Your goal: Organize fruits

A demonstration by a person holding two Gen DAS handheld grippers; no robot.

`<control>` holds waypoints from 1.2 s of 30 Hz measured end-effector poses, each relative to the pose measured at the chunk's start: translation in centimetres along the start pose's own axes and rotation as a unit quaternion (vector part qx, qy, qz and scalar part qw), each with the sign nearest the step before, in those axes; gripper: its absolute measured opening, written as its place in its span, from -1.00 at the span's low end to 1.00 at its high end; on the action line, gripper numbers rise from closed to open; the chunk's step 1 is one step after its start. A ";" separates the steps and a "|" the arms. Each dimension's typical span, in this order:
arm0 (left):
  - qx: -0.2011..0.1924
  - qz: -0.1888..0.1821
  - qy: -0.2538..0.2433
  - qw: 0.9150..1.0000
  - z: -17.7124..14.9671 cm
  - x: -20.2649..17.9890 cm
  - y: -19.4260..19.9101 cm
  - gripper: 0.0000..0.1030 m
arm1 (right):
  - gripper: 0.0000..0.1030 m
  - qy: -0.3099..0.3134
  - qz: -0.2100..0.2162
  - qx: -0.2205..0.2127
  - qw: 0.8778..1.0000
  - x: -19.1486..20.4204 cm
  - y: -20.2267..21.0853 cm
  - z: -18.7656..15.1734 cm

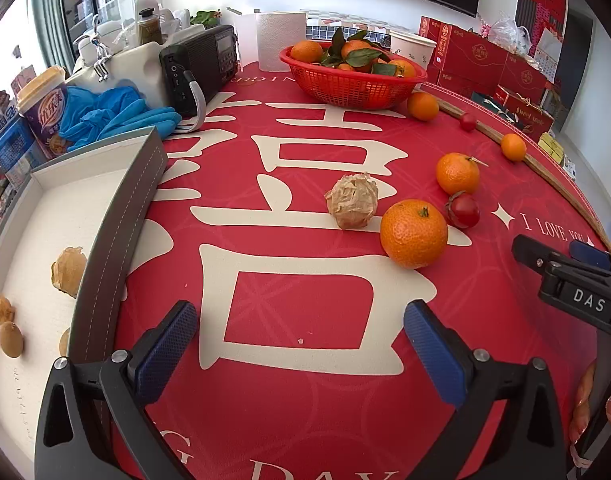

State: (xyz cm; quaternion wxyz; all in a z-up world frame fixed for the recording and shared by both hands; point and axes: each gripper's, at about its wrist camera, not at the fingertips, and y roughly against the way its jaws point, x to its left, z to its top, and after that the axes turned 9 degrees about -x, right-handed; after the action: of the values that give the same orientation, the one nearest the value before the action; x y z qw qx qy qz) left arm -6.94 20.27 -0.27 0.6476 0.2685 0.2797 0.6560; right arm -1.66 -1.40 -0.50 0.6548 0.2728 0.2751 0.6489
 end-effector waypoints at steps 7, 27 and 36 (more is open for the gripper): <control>0.000 0.000 0.000 1.000 0.0 0.0 0.0 1.00 | 1.00 -0.002 -0.002 -0.001 1.000 0.2 0.0 0.0; 0.000 0.000 0.000 1.000 0.0 0.0 0.0 1.00 | 1.00 -0.003 -0.005 -0.001 1.000 0.5 0.1 -0.1; 0.000 0.000 0.000 1.000 0.0 0.0 0.0 1.00 | 1.00 -0.003 -0.005 -0.001 1.000 0.5 0.1 -0.1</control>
State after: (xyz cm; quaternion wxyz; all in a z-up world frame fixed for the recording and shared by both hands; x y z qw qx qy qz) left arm -6.93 20.27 -0.28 0.6474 0.2686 0.2795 0.6562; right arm -1.83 -0.90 -0.50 0.6591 0.2724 0.2736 0.6454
